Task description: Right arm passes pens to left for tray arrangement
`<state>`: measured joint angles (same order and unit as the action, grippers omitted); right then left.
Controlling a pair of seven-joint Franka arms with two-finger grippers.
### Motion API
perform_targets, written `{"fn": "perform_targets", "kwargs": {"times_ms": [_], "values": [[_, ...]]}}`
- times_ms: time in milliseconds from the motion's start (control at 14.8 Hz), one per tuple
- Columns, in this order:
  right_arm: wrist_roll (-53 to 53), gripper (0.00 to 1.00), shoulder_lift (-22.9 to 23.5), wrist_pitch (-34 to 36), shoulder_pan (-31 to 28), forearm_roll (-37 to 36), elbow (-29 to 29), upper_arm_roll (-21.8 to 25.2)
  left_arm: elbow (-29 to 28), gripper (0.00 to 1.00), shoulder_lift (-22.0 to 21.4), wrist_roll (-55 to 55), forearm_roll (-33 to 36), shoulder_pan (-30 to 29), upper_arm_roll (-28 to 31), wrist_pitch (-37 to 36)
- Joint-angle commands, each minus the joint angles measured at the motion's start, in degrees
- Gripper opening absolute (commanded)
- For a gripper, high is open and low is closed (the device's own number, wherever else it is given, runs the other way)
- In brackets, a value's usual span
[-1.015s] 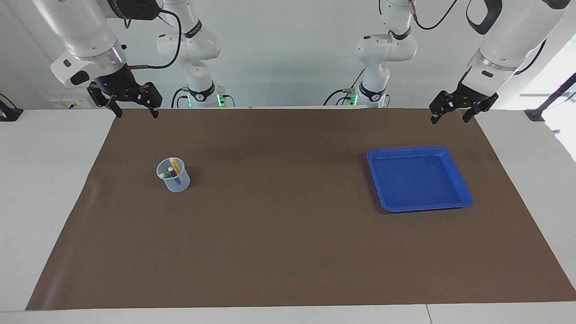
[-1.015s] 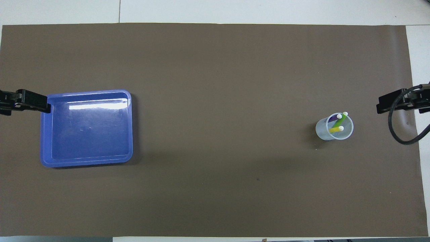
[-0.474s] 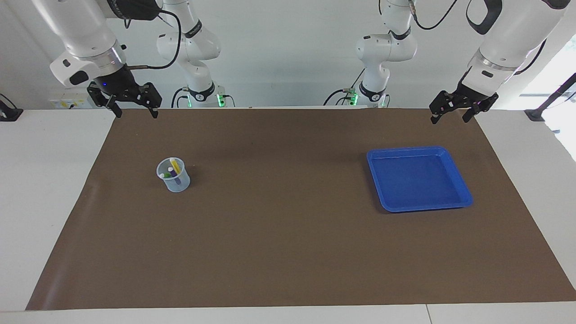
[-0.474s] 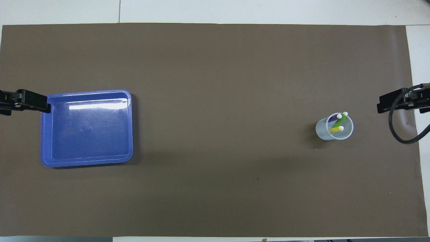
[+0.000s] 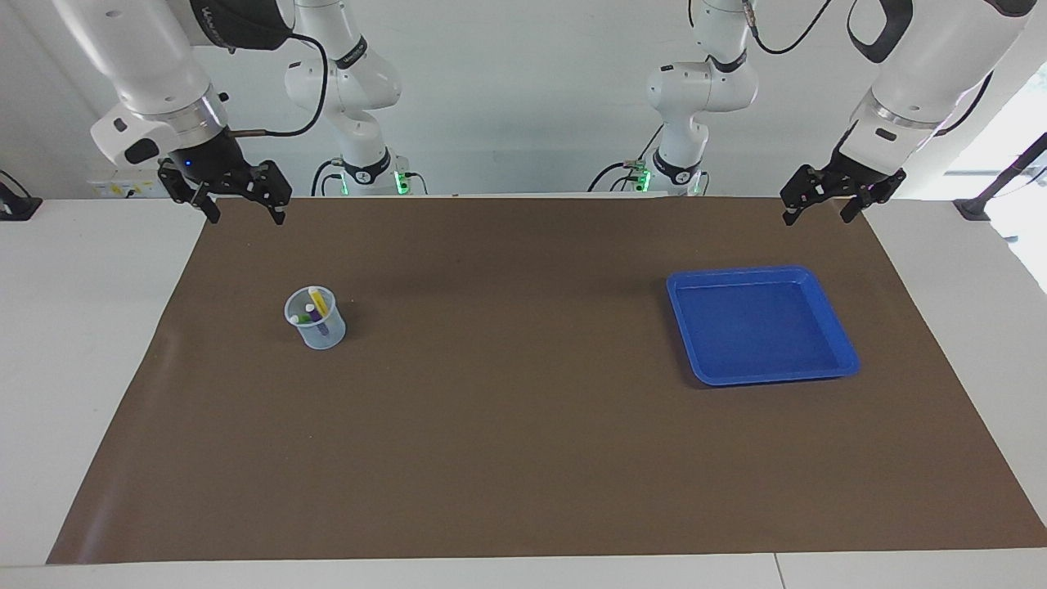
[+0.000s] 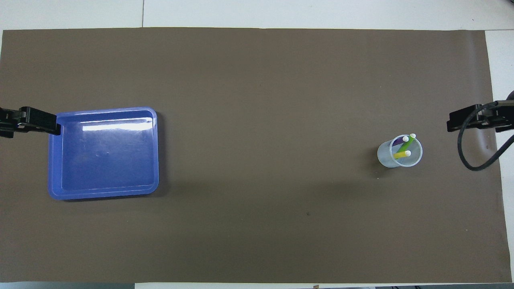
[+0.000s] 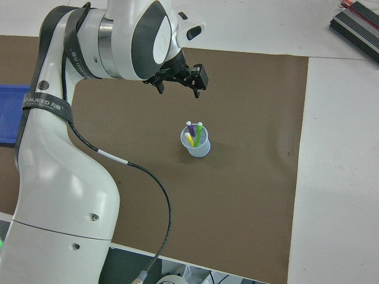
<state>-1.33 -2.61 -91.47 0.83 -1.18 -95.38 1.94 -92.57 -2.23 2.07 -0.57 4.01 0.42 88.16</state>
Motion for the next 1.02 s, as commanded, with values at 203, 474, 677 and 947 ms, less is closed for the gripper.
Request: {"fn": "perform_targets", "kwargs": {"times_ms": [203,474,677,947], "values": [[-0.5,1.0,-6.8,-13.8,-0.3,0.1,-17.9,-0.5,-1.0,1.0,-1.2,0.3,-0.6,-0.1,0.1,0.0],[-0.1,1.0,-6.5,-20.4,-0.1,0.2,-24.3,-0.6,-1.0,1.0,-1.2,0.3,-0.6,-0.1,0.1,0.0],[0.9,1.0,-4.4,-25.1,-0.1,0.2,-27.0,-0.6,-1.0,1.0,-1.2,0.3,-0.6,-0.1,0.1,0.0],[3.4,1.0,-3.8,-29.8,-0.1,0.2,-30.9,-0.5,-1.0,1.0,-1.2,0.3,-0.6,-0.1,0.1,0.0]]}}
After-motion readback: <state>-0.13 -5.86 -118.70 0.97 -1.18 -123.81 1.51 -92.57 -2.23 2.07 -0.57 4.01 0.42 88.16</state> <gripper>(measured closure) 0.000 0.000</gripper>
